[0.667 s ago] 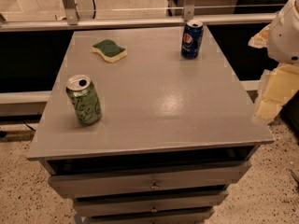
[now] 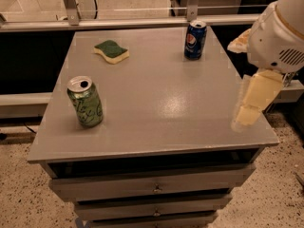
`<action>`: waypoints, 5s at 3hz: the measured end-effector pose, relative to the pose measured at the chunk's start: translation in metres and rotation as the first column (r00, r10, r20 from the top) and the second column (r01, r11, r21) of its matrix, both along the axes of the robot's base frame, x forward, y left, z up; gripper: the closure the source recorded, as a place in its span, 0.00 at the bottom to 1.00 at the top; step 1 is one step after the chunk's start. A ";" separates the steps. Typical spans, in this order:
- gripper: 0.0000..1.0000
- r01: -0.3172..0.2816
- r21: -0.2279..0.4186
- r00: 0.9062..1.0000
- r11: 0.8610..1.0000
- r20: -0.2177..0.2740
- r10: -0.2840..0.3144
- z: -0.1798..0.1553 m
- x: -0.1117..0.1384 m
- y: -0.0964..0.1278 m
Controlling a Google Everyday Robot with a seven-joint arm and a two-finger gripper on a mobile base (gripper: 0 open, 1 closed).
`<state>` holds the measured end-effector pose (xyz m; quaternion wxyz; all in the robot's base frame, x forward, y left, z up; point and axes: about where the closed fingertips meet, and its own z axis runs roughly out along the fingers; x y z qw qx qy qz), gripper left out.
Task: Knock green can over
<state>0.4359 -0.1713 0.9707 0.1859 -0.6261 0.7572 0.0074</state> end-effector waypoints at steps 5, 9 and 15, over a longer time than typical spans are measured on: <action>0.00 -0.147 0.541 0.988 0.828 0.051 0.142 -0.012 0.002 0.247; 0.00 -0.147 0.771 0.988 0.619 0.140 0.060 -0.087 0.067 0.330; 1.00 -0.038 0.665 0.991 0.746 0.122 -0.058 -0.055 0.130 0.244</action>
Offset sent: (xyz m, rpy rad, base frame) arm 0.0107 0.2758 -0.0292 0.6848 0.0136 0.2084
